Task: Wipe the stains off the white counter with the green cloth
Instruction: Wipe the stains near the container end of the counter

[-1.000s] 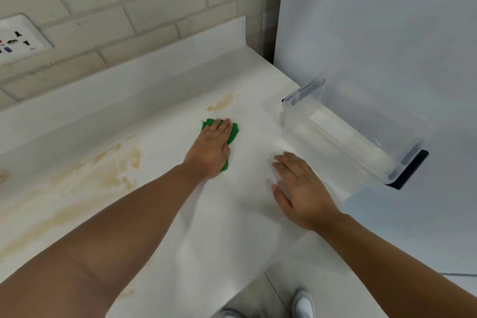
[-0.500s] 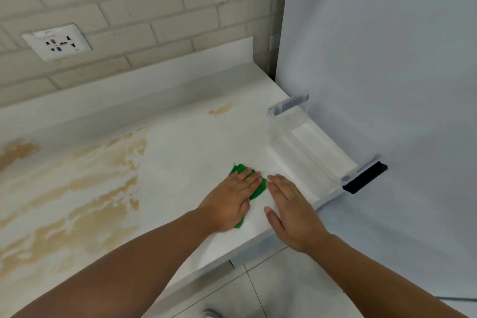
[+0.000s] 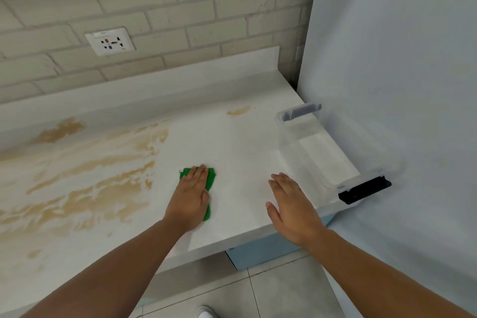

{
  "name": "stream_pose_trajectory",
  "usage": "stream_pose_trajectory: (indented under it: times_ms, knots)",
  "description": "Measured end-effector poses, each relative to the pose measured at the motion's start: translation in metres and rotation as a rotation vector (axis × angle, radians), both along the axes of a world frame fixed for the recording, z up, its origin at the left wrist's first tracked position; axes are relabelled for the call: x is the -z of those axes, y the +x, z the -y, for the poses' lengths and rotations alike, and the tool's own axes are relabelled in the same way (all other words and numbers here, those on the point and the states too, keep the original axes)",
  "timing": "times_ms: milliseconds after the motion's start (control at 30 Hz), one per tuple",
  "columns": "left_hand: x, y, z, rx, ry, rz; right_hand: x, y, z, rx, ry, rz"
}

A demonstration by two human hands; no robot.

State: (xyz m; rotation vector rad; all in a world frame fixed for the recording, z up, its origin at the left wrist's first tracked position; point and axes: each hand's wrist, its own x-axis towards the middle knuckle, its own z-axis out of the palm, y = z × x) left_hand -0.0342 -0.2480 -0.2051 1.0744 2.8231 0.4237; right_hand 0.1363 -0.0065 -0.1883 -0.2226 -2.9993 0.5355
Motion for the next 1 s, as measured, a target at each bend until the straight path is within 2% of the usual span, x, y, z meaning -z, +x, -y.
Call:
stream_pose_trajectory:
  times_ms: [67,133,333,533,600,800,1000]
  knots:
    - [0.000,-0.005,-0.024,-0.130,-0.007,0.006,0.001,0.003,-0.004,-0.004,0.003,0.000]
    - [-0.001,-0.001,-0.053,-0.159,-0.017,0.011,0.004,0.007,-0.008,-0.008,0.006,0.008]
    - [0.000,0.045,-0.113,0.132,0.023,-0.004,0.007,0.017,-0.015,-0.027,-0.010,0.016]
    - [0.001,0.069,-0.064,0.332,0.025,-0.044,0.001,0.005,-0.010,-0.054,-0.065,0.009]
    - [0.000,0.063,-0.038,0.272,0.002,-0.052,-0.001,-0.005,-0.005,-0.073,-0.074,0.002]
    - [0.001,0.006,0.014,-0.097,-0.006,-0.022,-0.003,-0.039,0.009,-0.085,-0.071,0.020]
    - [0.004,-0.059,0.006,-0.301,-0.024,-0.045,-0.001,-0.084,0.006,-0.070,-0.103,0.041]
